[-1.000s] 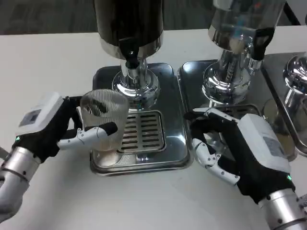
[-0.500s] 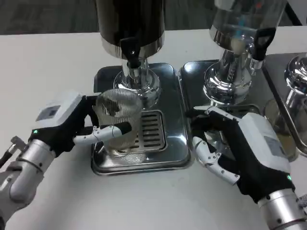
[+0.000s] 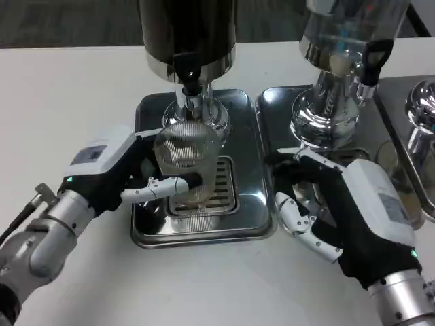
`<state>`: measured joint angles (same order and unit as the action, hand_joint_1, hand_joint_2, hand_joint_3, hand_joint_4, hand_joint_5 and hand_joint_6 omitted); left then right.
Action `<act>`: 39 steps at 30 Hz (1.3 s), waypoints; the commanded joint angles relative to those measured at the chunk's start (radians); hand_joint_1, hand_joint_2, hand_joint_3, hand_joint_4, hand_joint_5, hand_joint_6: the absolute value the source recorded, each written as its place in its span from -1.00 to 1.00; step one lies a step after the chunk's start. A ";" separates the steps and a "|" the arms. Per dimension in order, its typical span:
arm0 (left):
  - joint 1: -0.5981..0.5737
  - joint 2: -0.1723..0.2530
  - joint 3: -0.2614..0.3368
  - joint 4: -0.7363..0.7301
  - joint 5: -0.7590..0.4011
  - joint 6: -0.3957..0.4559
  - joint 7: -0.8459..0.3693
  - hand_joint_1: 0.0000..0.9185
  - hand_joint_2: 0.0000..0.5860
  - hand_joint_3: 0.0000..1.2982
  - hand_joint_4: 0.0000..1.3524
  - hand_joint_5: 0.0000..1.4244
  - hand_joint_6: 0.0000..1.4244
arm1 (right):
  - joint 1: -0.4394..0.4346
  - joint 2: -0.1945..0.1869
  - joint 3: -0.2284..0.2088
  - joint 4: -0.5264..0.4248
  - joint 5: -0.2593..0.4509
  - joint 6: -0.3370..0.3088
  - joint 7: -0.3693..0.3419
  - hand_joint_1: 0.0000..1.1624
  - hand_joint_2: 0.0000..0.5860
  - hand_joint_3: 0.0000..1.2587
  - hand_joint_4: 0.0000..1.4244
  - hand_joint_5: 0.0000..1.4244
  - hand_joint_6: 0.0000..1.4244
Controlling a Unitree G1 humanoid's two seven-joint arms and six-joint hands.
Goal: Grasp the cup under the faucet to collect the drink, then remove the cup.
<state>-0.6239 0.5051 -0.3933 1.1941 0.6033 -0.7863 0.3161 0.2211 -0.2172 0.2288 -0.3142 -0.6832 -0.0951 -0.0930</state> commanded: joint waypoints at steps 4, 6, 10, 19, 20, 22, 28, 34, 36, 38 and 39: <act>-0.022 -0.017 -0.017 0.003 0.005 -0.002 -0.026 -0.96 -0.41 -0.44 -0.52 -0.30 0.03 | 0.012 0.003 -0.010 -0.010 -0.004 0.002 -0.012 -0.41 0.68 -0.39 -0.40 -0.37 -0.44; -0.023 -0.016 -0.017 0.002 0.004 -0.005 -0.028 -0.99 -0.41 -0.45 -0.54 -0.30 0.03 | 0.011 0.003 -0.011 -0.009 -0.005 0.001 -0.012 -0.41 0.68 -0.39 -0.40 -0.37 -0.44; -0.019 -0.010 -0.009 -0.004 -0.004 -0.005 -0.026 -1.00 -0.43 -0.49 -0.55 -0.33 -0.09 | 0.006 0.003 -0.012 -0.003 -0.004 0.000 -0.010 -0.41 0.68 -0.39 -0.40 -0.37 -0.44; -0.014 0.019 -0.001 -0.009 -0.004 0.005 -0.013 -1.00 -0.55 -0.55 -0.82 -0.49 -0.35 | -0.010 0.002 -0.009 0.016 0.001 -0.008 -0.009 -0.41 0.68 -0.39 -0.40 -0.36 -0.41; -0.013 0.021 -0.002 -0.010 -0.002 0.005 -0.010 -1.00 -0.56 -0.55 -0.83 -0.51 -0.38 | -0.012 0.002 -0.008 0.018 0.000 -0.009 -0.010 -0.41 0.68 -0.39 -0.40 -0.36 -0.41; -0.010 0.026 -0.006 -0.014 0.003 0.007 -0.004 -1.00 -0.61 -0.59 -0.89 -0.55 -0.45 | -0.017 0.002 -0.007 0.022 0.002 -0.011 -0.010 -0.41 0.68 -0.38 -0.40 -0.36 -0.39; -0.008 0.039 -0.019 -0.028 0.018 0.012 -0.014 -1.00 -0.71 -0.68 -1.00 -0.72 -0.69 | -0.030 0.001 -0.005 0.035 0.005 -0.016 -0.010 -0.41 0.68 -0.37 -0.40 -0.36 -0.38; -0.005 0.046 -0.021 -0.035 0.008 -0.014 -0.037 -1.00 -0.80 -0.81 -1.00 -0.88 -0.92 | -0.034 -0.001 -0.004 0.039 0.005 -0.017 -0.010 -0.41 0.68 -0.37 -0.40 -0.34 -0.38; -0.001 0.048 -0.016 -0.038 0.002 -0.029 -0.038 -1.00 -0.85 -0.88 -1.00 -0.92 -0.97 | -0.033 -0.001 -0.004 0.038 0.005 -0.016 -0.009 -0.41 0.68 -0.37 -0.40 -0.34 -0.38; 0.004 0.050 -0.007 -0.039 -0.010 -0.048 -0.038 -1.00 -0.90 -0.97 -1.00 -0.97 -1.00 | -0.035 -0.002 -0.005 0.040 0.006 -0.017 -0.009 -0.41 0.68 -0.36 -0.40 -0.34 -0.38; 0.009 0.053 0.001 -0.042 -0.019 -0.061 -0.036 -1.00 -0.90 -0.99 -1.00 -0.98 -1.00 | -0.035 -0.002 -0.005 0.042 0.006 -0.017 -0.010 -0.41 0.68 -0.36 -0.40 -0.34 -0.38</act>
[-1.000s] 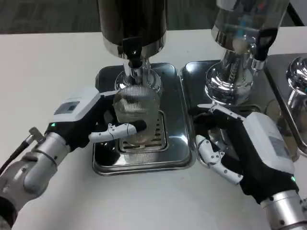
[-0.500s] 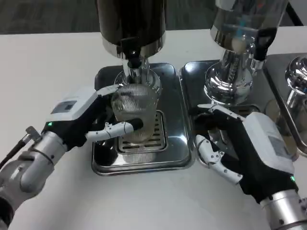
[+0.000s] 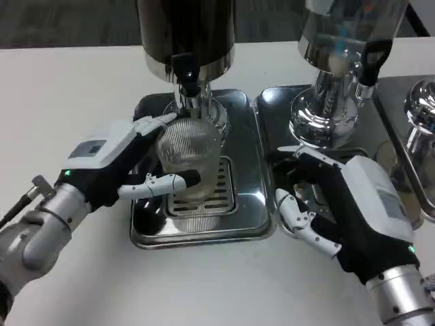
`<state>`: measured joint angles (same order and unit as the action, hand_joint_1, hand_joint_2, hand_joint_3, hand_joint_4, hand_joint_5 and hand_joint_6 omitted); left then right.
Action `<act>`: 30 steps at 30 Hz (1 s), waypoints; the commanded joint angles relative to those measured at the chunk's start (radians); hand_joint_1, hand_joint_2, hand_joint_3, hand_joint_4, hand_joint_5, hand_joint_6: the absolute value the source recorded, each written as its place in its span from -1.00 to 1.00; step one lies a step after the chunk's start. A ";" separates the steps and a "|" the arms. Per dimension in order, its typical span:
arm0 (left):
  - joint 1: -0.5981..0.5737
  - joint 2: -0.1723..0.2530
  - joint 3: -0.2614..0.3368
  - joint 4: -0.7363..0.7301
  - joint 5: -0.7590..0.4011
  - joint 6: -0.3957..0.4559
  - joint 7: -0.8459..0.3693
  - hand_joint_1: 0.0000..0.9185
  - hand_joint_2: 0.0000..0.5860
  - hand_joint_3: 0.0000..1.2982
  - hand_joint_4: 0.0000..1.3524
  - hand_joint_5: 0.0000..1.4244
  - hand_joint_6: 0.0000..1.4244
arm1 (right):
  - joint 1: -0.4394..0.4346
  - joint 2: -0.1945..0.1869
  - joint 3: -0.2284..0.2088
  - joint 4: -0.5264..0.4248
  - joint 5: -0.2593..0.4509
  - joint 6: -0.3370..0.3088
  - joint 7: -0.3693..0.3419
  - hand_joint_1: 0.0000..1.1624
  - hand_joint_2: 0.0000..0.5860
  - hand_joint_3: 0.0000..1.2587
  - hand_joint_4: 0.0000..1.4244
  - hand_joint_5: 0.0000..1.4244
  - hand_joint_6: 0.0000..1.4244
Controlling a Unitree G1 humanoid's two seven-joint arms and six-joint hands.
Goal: Grasp the cup under the faucet to collect the drink, then remove the cup.
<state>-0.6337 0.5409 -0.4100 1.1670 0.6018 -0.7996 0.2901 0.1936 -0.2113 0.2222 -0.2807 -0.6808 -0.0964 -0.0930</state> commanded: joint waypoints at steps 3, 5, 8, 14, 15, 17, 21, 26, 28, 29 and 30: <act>0.035 0.031 0.045 -0.027 -0.044 -0.087 -0.004 -1.00 -0.91 -1.00 -1.00 -0.98 -1.00 | -0.009 -0.008 0.002 0.011 0.006 -0.018 -0.010 -0.41 0.68 -0.36 -0.39 -0.33 -0.38; 0.047 0.046 0.067 -0.039 -0.062 -0.113 -0.008 -1.00 -0.92 -1.00 -1.00 -0.98 -1.00 | -0.011 -0.007 0.002 0.015 0.008 -0.020 -0.012 -0.40 0.67 -0.36 -0.39 -0.33 -0.37; 0.069 0.069 0.100 -0.062 -0.087 -0.146 -0.015 -1.00 -0.93 -1.00 -1.00 -0.98 -1.00 | -0.013 -0.006 0.002 0.020 0.010 -0.024 -0.016 -0.40 0.66 -0.36 -0.39 -0.33 -0.37; 0.145 0.145 0.191 -0.125 -0.180 -0.223 -0.078 -1.00 -0.94 -0.97 -1.00 -0.98 -0.99 | -0.021 0.001 0.005 0.038 0.017 -0.036 -0.020 -0.38 0.66 -0.34 -0.38 -0.33 -0.37; 0.162 0.161 0.208 -0.136 -0.203 -0.237 -0.097 -1.00 -0.95 -0.96 -1.00 -0.98 -0.98 | -0.023 0.001 0.005 0.042 0.018 -0.037 -0.021 -0.38 0.66 -0.34 -0.38 -0.33 -0.37; 0.186 0.181 0.234 -0.156 -0.238 -0.255 -0.130 -1.00 -0.96 -0.91 -1.00 -0.95 -0.93 | -0.026 0.002 0.006 0.047 0.019 -0.040 -0.024 -0.38 0.65 -0.34 -0.38 -0.33 -0.37; 0.236 0.229 0.307 -0.193 -0.372 -0.297 -0.254 -1.00 -0.90 -0.85 -1.00 -0.86 -0.85 | -0.033 0.002 0.002 0.053 0.026 -0.042 -0.026 -0.38 0.65 -0.33 -0.38 -0.33 -0.37; 0.253 0.232 0.403 -0.255 -0.743 -0.229 -0.636 -1.00 -0.83 -0.71 -0.81 -0.69 -0.67 | -0.044 0.003 0.005 0.063 0.033 -0.049 -0.025 -0.37 0.65 -0.33 -0.38 -0.33 -0.37; 0.243 0.223 0.456 -0.305 -0.919 -0.133 -0.840 -1.00 -0.78 -0.63 -0.73 -0.64 -0.63 | -0.053 0.004 0.008 0.071 0.035 -0.051 -0.023 -0.37 0.65 -0.33 -0.38 -0.33 -0.40; 0.233 0.217 0.486 -0.334 -1.012 -0.058 -0.949 -1.00 -0.76 -0.61 -0.70 -0.62 -0.61 | -0.057 0.004 0.008 0.075 0.037 -0.052 -0.022 -0.37 0.65 -0.33 -0.38 -0.33 -0.40; 0.226 0.211 0.508 -0.354 -1.070 -0.006 -1.021 -1.00 -0.73 -0.58 -0.68 -0.60 -0.59 | -0.060 0.004 0.007 0.078 0.039 -0.054 -0.023 -0.37 0.65 -0.33 -0.38 -0.33 -0.40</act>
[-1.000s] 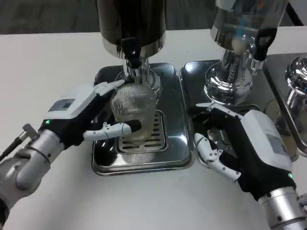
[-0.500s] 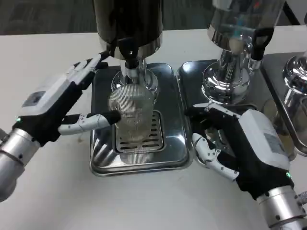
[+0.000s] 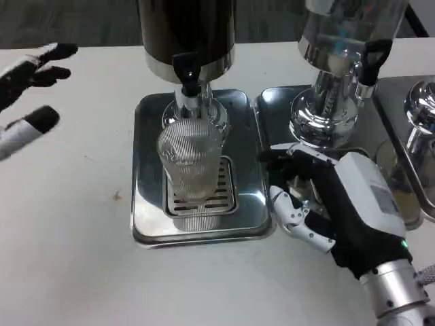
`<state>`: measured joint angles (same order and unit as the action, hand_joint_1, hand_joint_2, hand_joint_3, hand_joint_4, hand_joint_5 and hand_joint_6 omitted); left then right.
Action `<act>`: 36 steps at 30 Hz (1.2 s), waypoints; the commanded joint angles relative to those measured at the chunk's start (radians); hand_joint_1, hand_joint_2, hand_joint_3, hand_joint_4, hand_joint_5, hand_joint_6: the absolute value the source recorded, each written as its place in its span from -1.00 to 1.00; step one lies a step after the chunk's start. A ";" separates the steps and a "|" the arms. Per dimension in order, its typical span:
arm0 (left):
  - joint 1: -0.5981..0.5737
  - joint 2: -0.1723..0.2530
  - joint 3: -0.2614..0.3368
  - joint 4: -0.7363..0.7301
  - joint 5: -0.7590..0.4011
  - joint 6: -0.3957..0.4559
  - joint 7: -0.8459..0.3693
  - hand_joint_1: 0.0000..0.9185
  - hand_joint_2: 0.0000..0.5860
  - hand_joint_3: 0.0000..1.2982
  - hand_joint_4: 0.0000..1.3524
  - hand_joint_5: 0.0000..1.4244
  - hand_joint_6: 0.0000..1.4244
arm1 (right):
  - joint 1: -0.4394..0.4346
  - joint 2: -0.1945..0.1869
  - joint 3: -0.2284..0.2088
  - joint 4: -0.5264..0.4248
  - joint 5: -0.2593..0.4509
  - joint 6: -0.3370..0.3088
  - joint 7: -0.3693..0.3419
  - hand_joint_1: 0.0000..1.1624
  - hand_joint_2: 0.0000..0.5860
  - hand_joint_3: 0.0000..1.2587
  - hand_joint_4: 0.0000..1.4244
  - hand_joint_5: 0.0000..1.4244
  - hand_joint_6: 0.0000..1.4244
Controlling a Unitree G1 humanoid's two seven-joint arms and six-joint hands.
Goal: Grasp the cup under the faucet to collect the drink, then remove the cup.
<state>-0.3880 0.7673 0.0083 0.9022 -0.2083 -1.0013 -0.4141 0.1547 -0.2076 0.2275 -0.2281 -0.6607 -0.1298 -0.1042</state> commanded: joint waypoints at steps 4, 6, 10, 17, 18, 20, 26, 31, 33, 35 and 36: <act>-0.081 -0.016 0.155 -0.133 -0.432 0.518 -0.592 -1.00 -0.69 -0.48 -0.59 -0.57 -0.56 | -0.031 0.003 0.001 0.037 0.024 -0.024 -0.014 -0.37 0.65 -0.33 -0.36 -0.33 -0.40; -0.121 -0.008 0.174 -0.133 -0.461 0.656 -0.691 -1.00 -0.70 -0.50 -0.66 -0.64 -0.63 | -0.035 0.004 0.001 0.044 0.028 -0.024 -0.016 -0.36 0.66 -0.33 -0.36 -0.33 -0.40; -0.215 0.001 0.191 -0.108 -0.467 0.878 -0.835 -1.00 -0.73 -0.61 -0.76 -0.76 -0.75 | -0.037 0.004 -0.001 0.054 0.033 -0.026 -0.021 -0.36 0.67 -0.33 -0.36 -0.33 -0.41; -0.361 -0.020 0.221 -0.039 -0.441 1.091 -0.969 -1.00 -0.74 -0.69 -0.92 -0.86 -0.81 | -0.033 0.008 -0.003 0.060 0.037 -0.028 -0.033 -0.35 0.68 -0.35 -0.36 -0.33 -0.41; -0.382 -0.024 0.225 -0.028 -0.435 1.107 -0.980 -1.00 -0.71 -0.69 -0.92 -0.86 -0.81 | -0.030 0.009 -0.004 0.060 0.037 -0.027 -0.036 -0.35 0.68 -0.35 -0.36 -0.33 -0.41; -0.419 -0.031 0.230 -0.011 -0.423 1.125 -0.993 -1.00 -0.71 -0.70 -0.95 -0.88 -0.82 | -0.026 0.010 -0.004 0.061 0.038 -0.024 -0.039 -0.35 0.68 -0.36 -0.36 -0.33 -0.41; -0.492 -0.071 0.247 0.057 -0.383 1.160 -0.990 -1.00 -0.75 -0.66 -0.89 -0.84 -0.82 | -0.020 0.018 -0.006 0.062 0.043 -0.019 -0.045 -0.34 0.68 -0.37 -0.36 -0.33 -0.43; -0.530 -0.112 0.249 0.107 -0.335 1.150 -0.974 -1.00 -0.75 -0.64 -0.85 -0.82 -0.81 | -0.019 0.023 -0.006 0.065 0.044 -0.018 -0.050 -0.34 0.68 -0.37 -0.36 -0.33 -0.43; -0.539 -0.130 0.251 0.119 -0.319 1.143 -0.967 -1.00 -0.75 -0.64 -0.85 -0.82 -0.81 | -0.018 0.024 -0.009 0.067 0.047 -0.019 -0.051 -0.34 0.68 -0.37 -0.36 -0.33 -0.43; -0.547 -0.153 0.248 0.128 -0.300 1.133 -0.958 -1.00 -0.76 -0.63 -0.84 -0.81 -0.81 | -0.019 0.026 -0.009 0.069 0.047 -0.019 -0.052 -0.34 0.68 -0.37 -0.36 -0.33 -0.43; -0.550 -0.163 0.247 0.132 -0.292 1.125 -0.954 -1.00 -0.76 -0.63 -0.83 -0.81 -0.81 | -0.019 0.027 -0.009 0.069 0.047 -0.019 -0.054 -0.34 0.68 -0.37 -0.36 -0.33 -0.43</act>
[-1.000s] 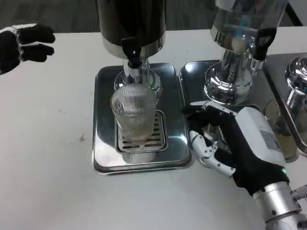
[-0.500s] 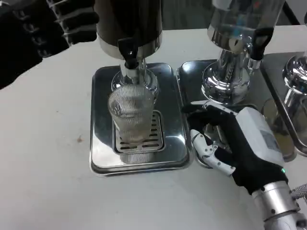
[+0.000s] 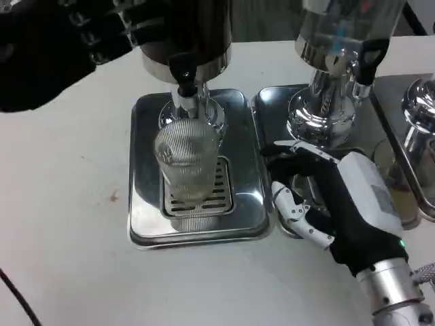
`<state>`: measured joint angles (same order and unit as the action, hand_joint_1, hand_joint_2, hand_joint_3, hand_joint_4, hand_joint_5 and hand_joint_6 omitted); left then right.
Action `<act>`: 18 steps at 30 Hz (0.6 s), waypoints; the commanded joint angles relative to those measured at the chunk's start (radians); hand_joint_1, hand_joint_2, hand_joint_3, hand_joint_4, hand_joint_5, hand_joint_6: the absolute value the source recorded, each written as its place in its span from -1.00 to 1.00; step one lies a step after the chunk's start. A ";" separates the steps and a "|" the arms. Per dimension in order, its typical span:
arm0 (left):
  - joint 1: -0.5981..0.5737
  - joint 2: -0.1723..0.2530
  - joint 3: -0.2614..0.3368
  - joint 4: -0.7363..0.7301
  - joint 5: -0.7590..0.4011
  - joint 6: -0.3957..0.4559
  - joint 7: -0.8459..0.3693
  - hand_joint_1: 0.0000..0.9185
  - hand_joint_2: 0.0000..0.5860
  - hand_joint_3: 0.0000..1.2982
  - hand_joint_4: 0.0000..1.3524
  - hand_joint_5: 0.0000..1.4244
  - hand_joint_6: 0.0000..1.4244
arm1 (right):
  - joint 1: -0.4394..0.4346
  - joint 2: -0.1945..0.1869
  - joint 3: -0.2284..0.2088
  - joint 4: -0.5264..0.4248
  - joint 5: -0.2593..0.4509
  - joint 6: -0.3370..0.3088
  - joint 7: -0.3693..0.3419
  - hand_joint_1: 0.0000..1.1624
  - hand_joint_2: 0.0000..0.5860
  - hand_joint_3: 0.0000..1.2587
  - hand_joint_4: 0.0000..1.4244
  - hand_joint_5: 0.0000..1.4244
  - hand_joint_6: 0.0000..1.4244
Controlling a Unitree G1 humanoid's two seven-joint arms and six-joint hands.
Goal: Grasp the cup under the faucet to collect the drink, then remove the cup.
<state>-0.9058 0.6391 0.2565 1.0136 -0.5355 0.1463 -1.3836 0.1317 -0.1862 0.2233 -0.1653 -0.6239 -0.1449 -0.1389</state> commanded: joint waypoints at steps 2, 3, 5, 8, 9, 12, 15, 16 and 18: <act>-0.038 -0.055 -0.005 0.028 0.057 -0.045 0.028 -1.00 -0.77 -0.61 -0.82 -0.81 -0.81 | 0.003 0.007 -0.004 0.007 0.010 -0.003 -0.021 -0.34 0.68 -0.37 -0.36 -0.33 -0.43; -0.042 -0.066 -0.007 0.032 0.070 -0.059 0.034 -1.00 -0.77 -0.60 -0.80 -0.80 -0.81 | 0.005 0.008 -0.005 0.006 0.010 -0.003 -0.023 -0.34 0.68 -0.37 -0.36 -0.33 -0.43; -0.045 -0.080 -0.009 0.037 0.089 -0.084 0.043 -1.00 -0.77 -0.58 -0.79 -0.78 -0.79 | 0.009 0.009 -0.007 0.003 0.011 -0.001 -0.024 -0.34 0.68 -0.37 -0.35 -0.33 -0.43; -0.049 -0.098 -0.011 0.043 0.116 -0.116 0.054 -1.00 -0.77 -0.58 -0.78 -0.78 -0.78 | 0.019 0.012 -0.011 -0.003 0.013 0.001 -0.024 -0.34 0.69 -0.37 -0.35 -0.33 -0.43; -0.049 -0.102 -0.012 0.044 0.124 -0.128 0.058 -1.00 -0.77 -0.58 -0.78 -0.78 -0.78 | 0.022 0.013 -0.012 -0.005 0.013 0.001 -0.024 -0.34 0.69 -0.37 -0.34 -0.33 -0.43; -0.052 -0.116 -0.012 0.050 0.145 -0.158 0.068 -1.00 -0.77 -0.57 -0.78 -0.77 -0.78 | 0.030 0.015 -0.014 -0.011 0.011 0.001 -0.023 -0.34 0.69 -0.37 -0.34 -0.33 -0.43; -0.053 -0.128 -0.018 0.057 0.167 -0.192 0.080 -1.00 -0.77 -0.57 -0.78 -0.77 -0.78 | 0.033 0.019 -0.014 -0.013 0.009 0.002 -0.024 -0.34 0.69 -0.37 -0.34 -0.33 -0.43; -0.053 -0.131 -0.020 0.056 0.177 -0.207 0.083 -1.00 -0.77 -0.57 -0.78 -0.77 -0.77 | 0.035 0.019 -0.016 -0.014 0.010 0.002 -0.024 -0.34 0.69 -0.36 -0.34 -0.33 -0.43; -0.052 -0.136 -0.027 0.057 0.194 -0.239 0.091 -1.00 -0.77 -0.56 -0.78 -0.77 -0.78 | 0.035 0.020 -0.018 -0.013 0.012 0.002 -0.024 -0.34 0.69 -0.36 -0.33 -0.33 -0.43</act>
<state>-0.9413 0.5122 0.2466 1.0595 -0.3727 -0.0585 -1.3006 0.1601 -0.1682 0.2130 -0.1643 -0.6221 -0.1447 -0.1485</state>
